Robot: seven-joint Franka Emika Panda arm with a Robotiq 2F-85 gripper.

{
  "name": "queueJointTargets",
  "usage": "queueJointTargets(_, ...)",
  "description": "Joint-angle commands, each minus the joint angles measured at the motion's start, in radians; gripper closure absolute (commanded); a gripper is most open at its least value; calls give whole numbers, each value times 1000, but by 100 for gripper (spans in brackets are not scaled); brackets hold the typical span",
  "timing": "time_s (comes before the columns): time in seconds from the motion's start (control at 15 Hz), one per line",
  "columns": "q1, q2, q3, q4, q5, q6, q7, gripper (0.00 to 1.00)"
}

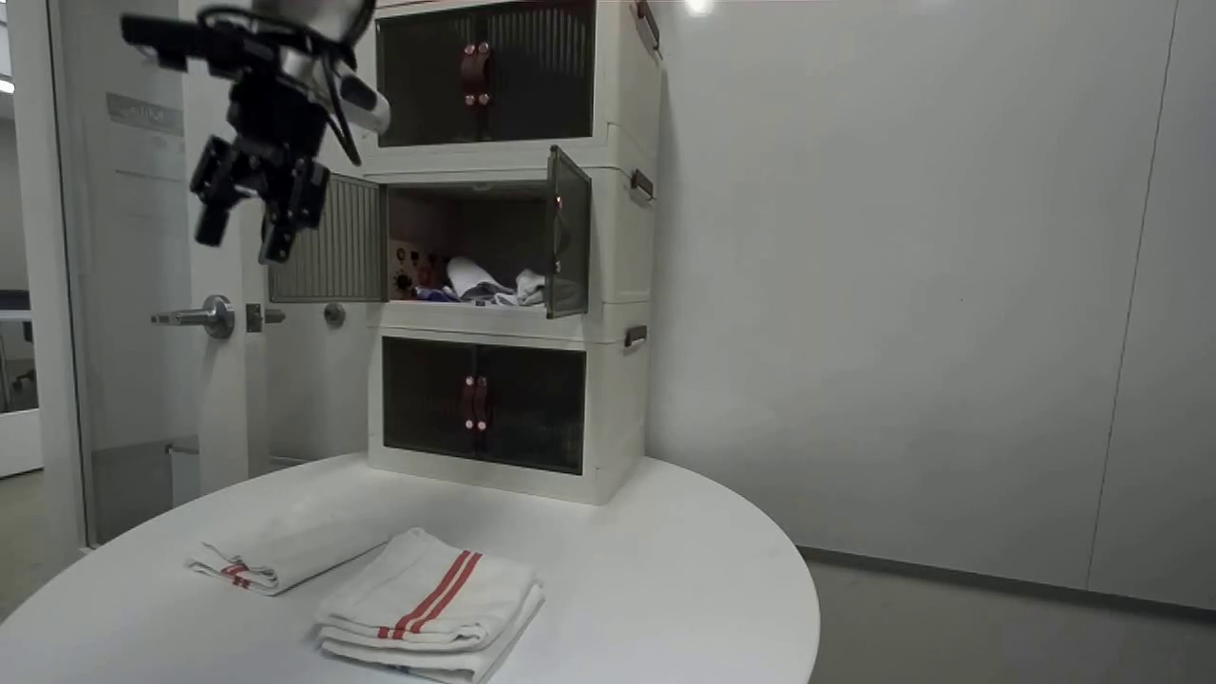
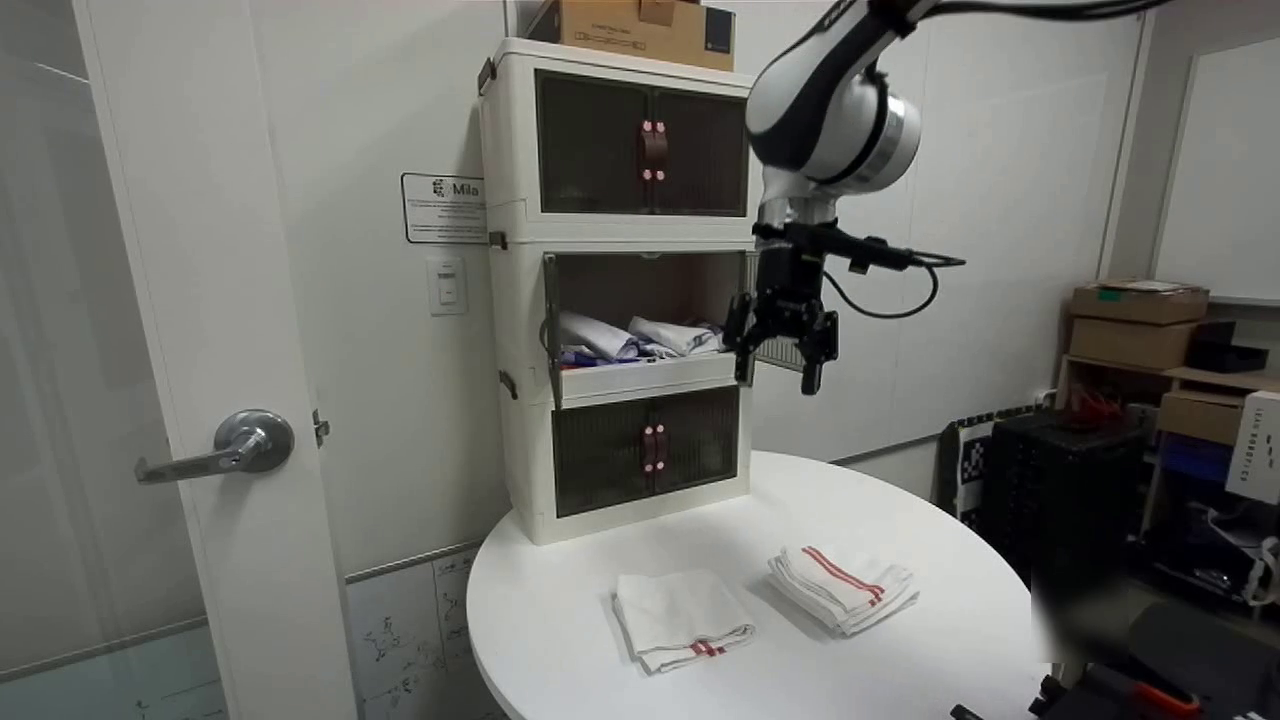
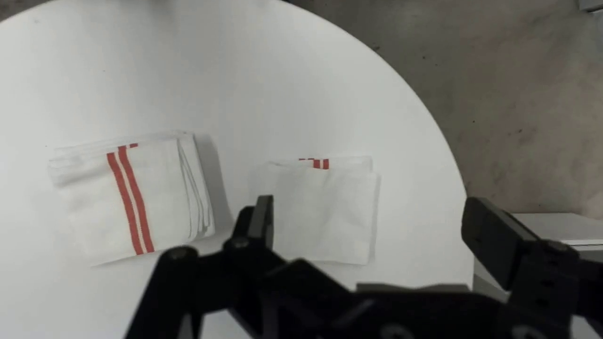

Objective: Pick up the white and red towel on the right and place it in the open cabinet

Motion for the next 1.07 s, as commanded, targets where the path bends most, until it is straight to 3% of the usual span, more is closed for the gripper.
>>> queueJointTargets(0.0,-18,260,-7,140,20,81,-1,0)
queueJointTargets(0.27,-29,527,12,292,39,162,2,0)
queueJointTargets(0.73,18,956,38,583,6,271,84,0)
queueJointTargets(1.0,49,1083,31,700,-6,357,135,0)
